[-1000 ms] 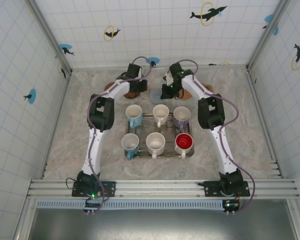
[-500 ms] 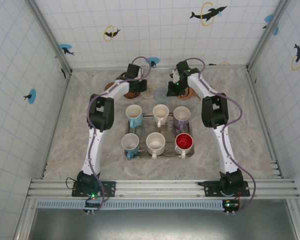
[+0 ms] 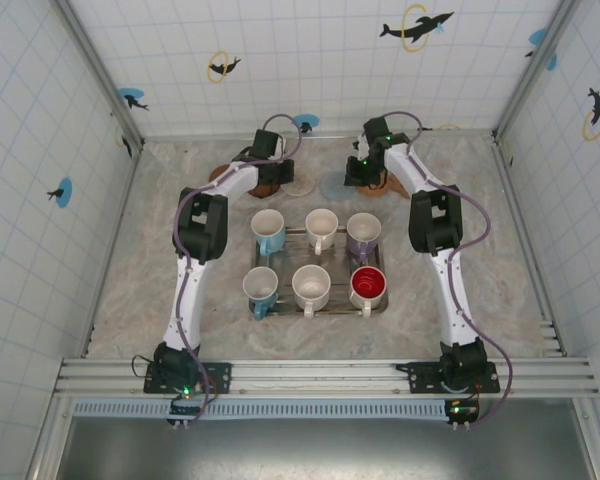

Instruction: Place the cup by the coaster

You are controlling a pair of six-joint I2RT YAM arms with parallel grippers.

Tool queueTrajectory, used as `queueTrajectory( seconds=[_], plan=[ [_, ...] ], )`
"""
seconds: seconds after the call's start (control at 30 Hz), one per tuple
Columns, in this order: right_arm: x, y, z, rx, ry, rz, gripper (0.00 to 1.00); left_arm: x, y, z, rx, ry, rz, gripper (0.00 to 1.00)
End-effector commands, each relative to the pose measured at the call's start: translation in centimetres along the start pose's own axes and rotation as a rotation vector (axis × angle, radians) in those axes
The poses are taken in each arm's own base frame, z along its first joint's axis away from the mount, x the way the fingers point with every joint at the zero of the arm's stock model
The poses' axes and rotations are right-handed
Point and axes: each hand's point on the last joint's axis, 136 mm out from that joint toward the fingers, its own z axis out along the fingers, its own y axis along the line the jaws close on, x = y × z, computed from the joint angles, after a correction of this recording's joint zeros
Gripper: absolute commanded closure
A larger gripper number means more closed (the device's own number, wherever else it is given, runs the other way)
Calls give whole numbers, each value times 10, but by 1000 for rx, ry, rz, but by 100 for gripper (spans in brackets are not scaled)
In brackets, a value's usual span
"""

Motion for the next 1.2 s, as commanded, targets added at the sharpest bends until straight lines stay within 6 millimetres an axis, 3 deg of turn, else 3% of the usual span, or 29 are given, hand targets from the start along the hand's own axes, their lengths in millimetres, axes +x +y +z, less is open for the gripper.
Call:
queueTrajectory(
  seconds=[0.0, 0.87, 1.17],
  plan=[
    [-10, -6, 6, 8, -29, 11, 97, 20, 13, -2, -26, 67, -30, 96],
    [-40, 14, 10, -98, -123, 46, 97, -14, -11, -41, 37, -44, -5, 92],
    [-56, 52, -39, -171, -187, -7, 97, -30, -25, -43, 94, -78, -3, 92]
  ],
)
